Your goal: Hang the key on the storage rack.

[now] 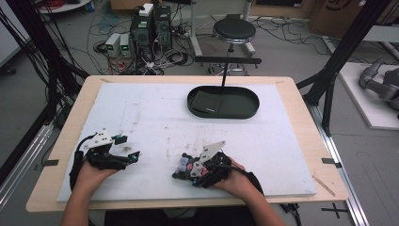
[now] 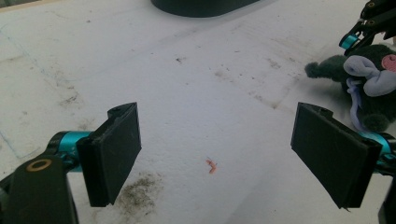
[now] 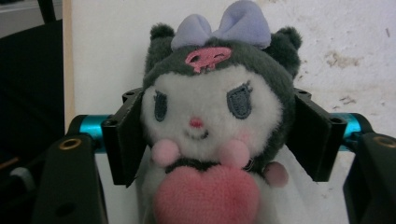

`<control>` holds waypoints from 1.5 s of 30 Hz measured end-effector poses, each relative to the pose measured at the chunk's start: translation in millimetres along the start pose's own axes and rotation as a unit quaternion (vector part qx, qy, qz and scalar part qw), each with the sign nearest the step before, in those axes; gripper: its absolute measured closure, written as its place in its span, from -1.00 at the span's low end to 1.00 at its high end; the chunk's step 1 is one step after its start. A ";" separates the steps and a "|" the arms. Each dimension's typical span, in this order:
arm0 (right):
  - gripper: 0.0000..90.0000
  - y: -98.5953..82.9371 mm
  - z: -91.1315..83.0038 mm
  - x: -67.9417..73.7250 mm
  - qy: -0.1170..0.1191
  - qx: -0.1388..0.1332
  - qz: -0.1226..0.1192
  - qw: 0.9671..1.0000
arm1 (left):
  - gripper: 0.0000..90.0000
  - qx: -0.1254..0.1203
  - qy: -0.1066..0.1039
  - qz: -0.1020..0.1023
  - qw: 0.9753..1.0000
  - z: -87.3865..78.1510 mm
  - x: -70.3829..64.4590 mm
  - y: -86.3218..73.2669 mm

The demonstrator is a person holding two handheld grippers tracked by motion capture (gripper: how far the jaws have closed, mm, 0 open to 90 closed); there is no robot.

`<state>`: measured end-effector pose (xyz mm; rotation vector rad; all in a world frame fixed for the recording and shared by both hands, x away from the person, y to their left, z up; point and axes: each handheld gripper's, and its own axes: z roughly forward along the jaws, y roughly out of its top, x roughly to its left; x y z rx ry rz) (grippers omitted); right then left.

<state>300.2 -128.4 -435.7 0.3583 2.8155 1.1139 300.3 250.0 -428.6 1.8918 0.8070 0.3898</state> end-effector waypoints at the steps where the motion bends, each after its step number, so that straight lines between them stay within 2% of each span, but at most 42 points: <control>1: -0.26 -0.1 -1.5 -0.4 0.002 -0.001 0.005 1.000 | -0.64 0.000 0.000 0.000 1.000 0.0 0.0 0.0; 3: -0.24 -0.5 -3.5 -1.7 -0.002 -0.003 0.007 1.000 | -0.64 0.000 0.000 0.000 1.000 0.2 -0.2 -0.1; 4: -0.23 -1.7 -9.4 -5.0 -0.009 -0.013 0.020 1.000 | -0.64 0.000 0.000 0.000 1.000 -0.2 -0.2 0.1; 5: -0.23 -1.7 -9.4 -5.0 -0.009 -0.013 0.020 1.000 | -0.64 0.000 0.000 0.000 1.000 -0.2 -0.2 0.1; 7: -0.23 -4.8 -24.4 -13.5 -0.021 -0.048 0.042 0.998 | -0.64 -0.001 0.000 0.002 1.000 -0.4 -0.3 0.3; 11: -0.23 -8.8 -41.9 -25.7 -0.043 -0.067 0.066 0.995 | -0.64 -0.001 -0.002 0.001 1.000 0.2 0.3 0.7; 12: -0.23 -8.7 -48.1 -30.1 -0.054 -0.070 0.067 0.994 | -0.64 -0.001 -0.002 0.001 1.000 0.6 1.1 1.1; 13: -0.23 -8.7 -48.1 -30.1 -0.054 -0.070 0.067 0.994 | -0.64 -0.001 -0.002 0.001 1.000 0.6 1.1 1.1; 14: -0.23 -8.1 -59.9 -36.4 -0.068 -0.076 0.075 0.992 | -0.64 -0.002 -0.002 -0.001 1.000 1.2 1.3 1.2; 15: -0.23 -8.1 -59.9 -36.4 -0.068 -0.076 0.075 0.992 | -0.64 -0.001 -0.002 -0.001 1.000 1.6 1.5 1.4; 16: -0.23 -8.4 -72.3 -42.8 -0.084 -0.089 0.086 0.989 | -0.64 -0.001 -0.003 -0.001 1.000 2.1 1.5 1.6; 18: -0.23 -10.4 -84.0 -50.8 -0.102 -0.101 0.095 0.985 | -0.64 -0.001 -0.006 0.001 1.000 4.1 1.6 2.7; 19: -0.23 -10.4 -84.0 -50.8 -0.102 -0.101 0.095 0.985 | -0.64 -0.001 -0.006 0.001 1.000 4.1 1.6 2.7; 20: -0.23 -12.5 -94.3 -58.1 -0.117 -0.107 0.111 0.981 | -0.64 -0.002 -0.007 0.000 1.000 5.1 1.3 3.7; 24: -0.24 -15.3 -111.1 -73.9 -0.138 -0.113 0.135 0.975 | -0.64 0.001 -0.011 0.005 1.000 9.0 0.6 7.9; 25: -0.24 -15.3 -111.1 -73.9 -0.138 -0.113 0.135 0.975 | -0.64 0.001 -0.011 0.005 1.000 9.0 0.6 7.9; 26: -0.24 -15.3 -118.0 -81.5 -0.152 -0.108 0.139 0.973 | -0.64 0.001 -0.013 0.007 1.000 10.1 0.0 9.6; 27: -0.24 -15.1 -121.0 -84.8 -0.155 -0.106 0.143 0.972 | -0.64 0.001 -0.015 0.009 1.000 11.3 -1.0 11.2; 29: -0.24 -15.2 -123.8 -89.1 -0.161 -0.104 0.143 0.971 | -0.64 0.000 -0.019 0.012 1.000 13.5 -3.2 13.4; 30: -0.24 -14.8 -129.0 -96.6 -0.171 -0.099 0.148 0.969 | -0.64 0.001 -0.023 0.016 1.000 15.1 -4.0 14.5; 32: -0.24 -14.6 -131.8 -100.6 -0.174 -0.100 0.149 0.968 | -0.64 0.001 -0.023 0.016 1.000 15.6 -4.4 14.6; 33: -0.24 -14.0 -136.8 -106.7 -0.179 -0.105 0.157 0.966 | -0.64 0.002 -0.024 0.016 1.000 15.9 -4.6 14.8; 35: -0.24 -11.6 -142.8 -113.8 -0.188 -0.104 0.162 0.963 | -0.64 0.002 -0.024 0.017 1.000 17.0 -4.6 15.1; 37: -0.24 -10.2 -145.6 -116.8 -0.193 -0.104 0.161 0.962 | -0.64 0.003 -0.027 0.017 0.999 17.7 -5.0 15.5; 38: -0.24 -7.4 -150.9 -121.8 -0.197 -0.108 0.166 0.960 | -0.64 0.005 -0.027 0.020 0.999 18.3 -5.5 16.0; 39: -0.24 -5.9 -153.5 -124.3 -0.199 -0.108 0.168 0.959 | -0.64 0.005 -0.027 0.020 0.999 18.3 -5.5 16.0; 43: -0.25 -2.3 -160.2 -132.0 -0.207 -0.109 0.164 0.958 | -0.64 0.004 -0.026 0.020 0.999 17.5 -4.9 17.8; 45: -0.25 -0.4 -165.9 -139.8 -0.211 -0.116 0.168 0.956 | -0.64 0.002 -0.022 0.020 1.000 15.9 -3.3 19.1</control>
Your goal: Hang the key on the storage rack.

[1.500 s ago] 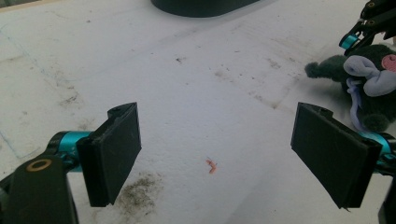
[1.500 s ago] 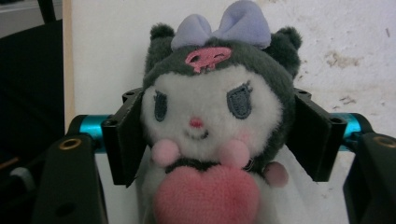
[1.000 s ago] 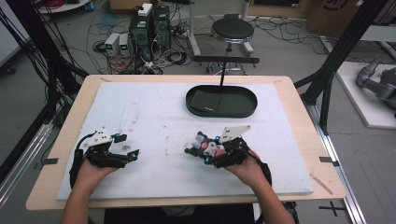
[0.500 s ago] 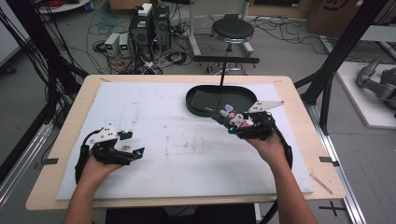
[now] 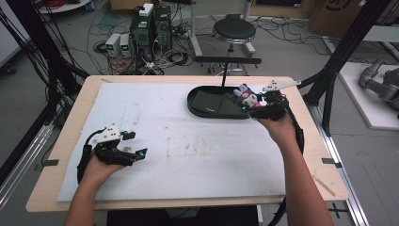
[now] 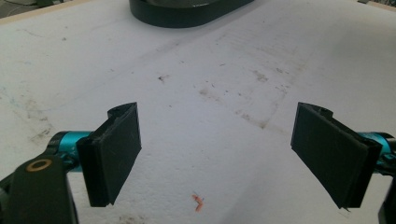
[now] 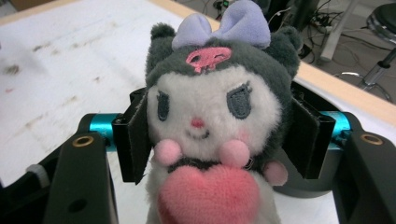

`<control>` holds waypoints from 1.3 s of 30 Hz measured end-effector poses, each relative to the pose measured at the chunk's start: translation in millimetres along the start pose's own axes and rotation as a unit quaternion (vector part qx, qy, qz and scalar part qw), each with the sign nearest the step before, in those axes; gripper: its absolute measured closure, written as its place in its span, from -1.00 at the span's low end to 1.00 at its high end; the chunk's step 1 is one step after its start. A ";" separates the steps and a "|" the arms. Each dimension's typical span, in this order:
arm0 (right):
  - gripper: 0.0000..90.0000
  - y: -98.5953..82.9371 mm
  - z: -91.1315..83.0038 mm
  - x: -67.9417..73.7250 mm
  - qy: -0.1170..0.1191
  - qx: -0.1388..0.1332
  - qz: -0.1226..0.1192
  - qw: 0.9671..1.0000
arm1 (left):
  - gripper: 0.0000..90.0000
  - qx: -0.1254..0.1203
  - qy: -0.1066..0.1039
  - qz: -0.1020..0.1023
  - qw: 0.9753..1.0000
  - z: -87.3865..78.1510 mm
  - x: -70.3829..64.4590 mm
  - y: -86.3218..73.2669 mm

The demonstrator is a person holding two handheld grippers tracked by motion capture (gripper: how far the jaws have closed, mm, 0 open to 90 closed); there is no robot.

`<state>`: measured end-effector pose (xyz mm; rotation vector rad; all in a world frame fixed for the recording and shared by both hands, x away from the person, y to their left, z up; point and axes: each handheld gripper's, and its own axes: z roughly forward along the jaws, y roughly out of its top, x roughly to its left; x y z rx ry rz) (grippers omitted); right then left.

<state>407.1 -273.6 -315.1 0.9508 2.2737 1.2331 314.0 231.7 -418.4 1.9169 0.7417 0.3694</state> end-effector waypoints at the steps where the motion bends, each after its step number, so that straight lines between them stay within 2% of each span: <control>1: -0.25 2.2 -0.5 -2.9 -0.003 0.000 0.004 1.000 | -0.64 0.000 0.000 -0.001 1.000 -0.1 0.6 0.0; 9: -0.25 25.8 -9.2 -24.5 -0.019 -0.006 0.009 1.000 | -0.64 0.007 0.000 -0.002 1.000 4.1 2.2 -2.4; 13: -0.25 33.5 -10.9 -30.7 -0.030 -0.005 0.010 0.999 | -0.64 0.008 0.000 -0.003 1.000 5.0 2.2 -2.9; 15: -0.25 39.7 -12.3 -38.9 -0.040 -0.012 0.022 0.999 | -0.64 0.008 0.000 -0.005 1.000 4.7 2.5 -3.2; 19: -0.25 47.7 -11.3 -47.7 -0.049 -0.013 0.028 0.998 | -0.64 0.005 -0.002 -0.005 1.000 3.1 3.8 -3.5; 22: -0.25 51.7 -9.7 -51.9 -0.044 -0.016 0.038 0.998 | -0.64 0.004 -0.001 -0.005 1.000 3.2 3.9 -3.4; 30: -0.25 65.2 11.5 -52.0 -0.032 -0.011 0.037 0.999 | -0.64 0.011 -0.001 -0.004 1.000 6.0 2.8 -4.3; 33: -0.25 66.3 23.6 -56.9 -0.033 -0.008 0.048 0.998 | -0.64 0.013 -0.001 -0.002 1.000 6.5 2.1 -4.7; 39: -0.25 70.5 33.8 -63.6 -0.035 -0.007 0.057 0.998 | -0.64 0.016 -0.002 -0.001 1.000 7.5 2.9 -5.6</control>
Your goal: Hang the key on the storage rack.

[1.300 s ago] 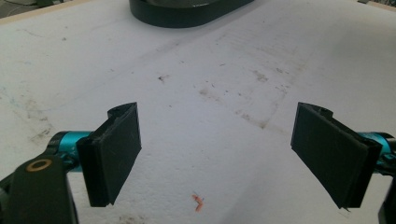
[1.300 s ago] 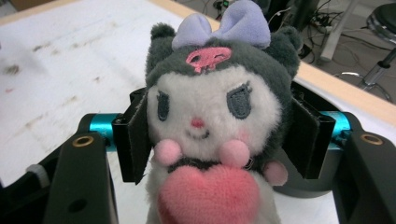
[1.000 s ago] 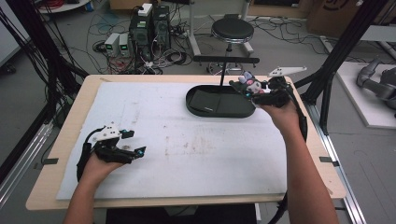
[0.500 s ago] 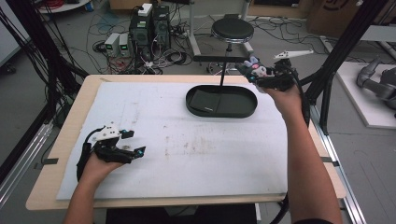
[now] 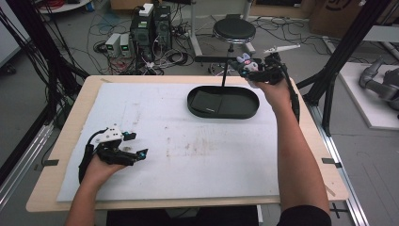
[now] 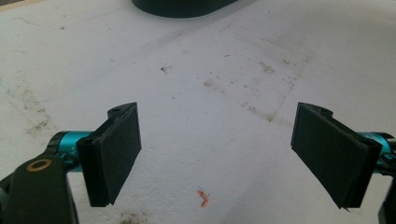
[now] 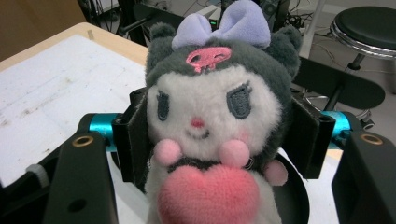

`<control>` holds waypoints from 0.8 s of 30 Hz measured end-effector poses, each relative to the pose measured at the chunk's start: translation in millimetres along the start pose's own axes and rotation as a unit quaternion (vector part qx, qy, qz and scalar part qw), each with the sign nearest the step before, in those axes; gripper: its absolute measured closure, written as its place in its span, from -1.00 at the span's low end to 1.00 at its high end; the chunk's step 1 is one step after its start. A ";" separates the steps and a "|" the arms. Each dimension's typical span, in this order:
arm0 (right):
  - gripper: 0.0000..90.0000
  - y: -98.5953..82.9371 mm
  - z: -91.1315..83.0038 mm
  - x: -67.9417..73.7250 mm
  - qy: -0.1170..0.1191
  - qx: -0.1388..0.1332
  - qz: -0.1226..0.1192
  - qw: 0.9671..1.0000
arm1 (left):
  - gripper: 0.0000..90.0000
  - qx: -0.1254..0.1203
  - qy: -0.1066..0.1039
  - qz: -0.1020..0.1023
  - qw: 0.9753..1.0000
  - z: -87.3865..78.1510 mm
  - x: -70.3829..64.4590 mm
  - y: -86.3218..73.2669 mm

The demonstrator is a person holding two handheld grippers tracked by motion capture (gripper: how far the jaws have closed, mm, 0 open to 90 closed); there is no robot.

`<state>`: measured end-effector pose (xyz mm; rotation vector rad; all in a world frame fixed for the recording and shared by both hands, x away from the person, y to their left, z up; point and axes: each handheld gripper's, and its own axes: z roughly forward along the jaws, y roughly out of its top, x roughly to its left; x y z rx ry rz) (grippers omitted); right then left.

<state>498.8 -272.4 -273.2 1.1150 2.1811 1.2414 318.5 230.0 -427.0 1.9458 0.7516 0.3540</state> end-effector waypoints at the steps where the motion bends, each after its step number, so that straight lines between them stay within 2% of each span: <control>1: -0.25 0.0 0.0 0.0 0.000 0.000 0.000 1.000 | -0.64 0.000 0.000 0.000 1.000 0.0 0.0 0.0; 2: -0.25 3.1 2.7 -1.4 -0.008 0.003 0.000 1.000 | -0.64 0.001 0.002 -0.001 1.000 -0.1 0.0 -0.2; 11: -0.25 11.7 13.2 -4.9 -0.007 0.000 0.004 1.000 | -0.64 -0.001 0.006 -0.002 1.000 -2.4 0.8 -1.3; 17: -0.27 16.5 21.1 -8.2 -0.019 0.004 0.009 1.000 | -0.64 0.004 0.005 -0.003 1.000 -1.4 0.1 -2.7; 23: -0.40 17.4 25.8 -9.4 -0.039 0.006 0.018 0.999 | -0.64 0.006 0.003 -0.003 1.000 -0.5 0.4 -3.7; 24: -0.50 16.9 25.9 -9.6 -0.050 0.010 0.018 0.999 | -0.64 0.006 0.004 -0.005 1.000 0.0 0.5 -4.2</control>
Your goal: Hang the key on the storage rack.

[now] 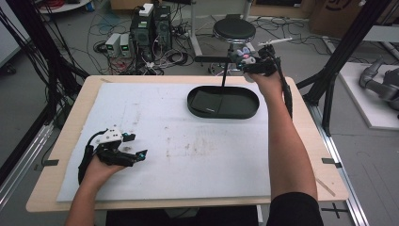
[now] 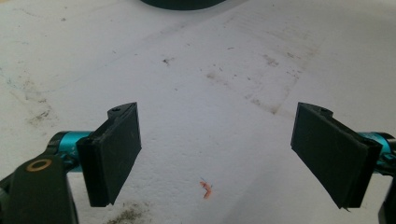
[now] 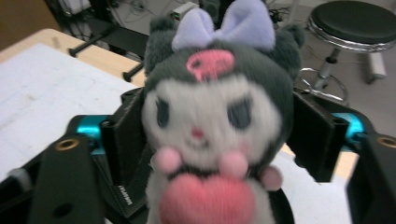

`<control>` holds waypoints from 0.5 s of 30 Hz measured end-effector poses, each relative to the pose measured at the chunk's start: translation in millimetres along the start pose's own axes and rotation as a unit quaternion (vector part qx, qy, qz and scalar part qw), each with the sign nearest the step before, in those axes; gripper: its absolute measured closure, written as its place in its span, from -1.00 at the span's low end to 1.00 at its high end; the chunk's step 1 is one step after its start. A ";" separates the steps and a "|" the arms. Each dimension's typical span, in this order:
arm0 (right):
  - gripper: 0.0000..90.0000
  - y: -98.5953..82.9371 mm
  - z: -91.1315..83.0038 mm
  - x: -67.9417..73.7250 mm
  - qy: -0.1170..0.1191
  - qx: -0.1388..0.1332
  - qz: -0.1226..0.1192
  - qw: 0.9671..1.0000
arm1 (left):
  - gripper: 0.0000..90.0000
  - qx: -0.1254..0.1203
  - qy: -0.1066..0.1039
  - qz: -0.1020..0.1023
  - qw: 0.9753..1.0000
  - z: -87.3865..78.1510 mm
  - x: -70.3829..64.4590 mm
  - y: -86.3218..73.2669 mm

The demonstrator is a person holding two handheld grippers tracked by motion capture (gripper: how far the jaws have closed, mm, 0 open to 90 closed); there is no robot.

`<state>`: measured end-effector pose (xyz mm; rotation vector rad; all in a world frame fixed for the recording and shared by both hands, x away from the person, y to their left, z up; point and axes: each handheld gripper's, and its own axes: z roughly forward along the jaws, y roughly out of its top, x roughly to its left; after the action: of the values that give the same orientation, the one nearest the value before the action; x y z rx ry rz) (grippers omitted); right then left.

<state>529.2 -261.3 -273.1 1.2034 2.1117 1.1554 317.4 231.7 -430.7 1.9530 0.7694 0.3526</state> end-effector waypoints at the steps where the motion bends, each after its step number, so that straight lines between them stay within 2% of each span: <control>1: -0.53 -0.1 -0.7 -0.2 -0.003 0.000 0.001 1.000 | -0.64 0.000 0.000 0.000 1.000 0.0 0.0 0.0; 5: -0.54 0.8 -6.6 0.6 -0.009 -0.004 -0.001 1.000 | -0.64 0.003 -0.002 0.000 1.000 1.8 -0.4 -0.2; 11: -0.54 0.4 -15.6 5.9 -0.018 0.006 -0.021 1.000 | -0.64 0.002 -0.006 0.004 1.000 2.5 -2.4 1.3; 15: -0.54 -9.7 -23.9 9.3 -0.009 -0.004 -0.023 1.000 | -0.64 0.005 -0.001 -0.004 1.000 1.4 -0.8 0.7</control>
<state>502.8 -266.6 -267.9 1.1504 2.1090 1.1269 317.8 230.0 -430.7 1.9590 0.7791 0.3414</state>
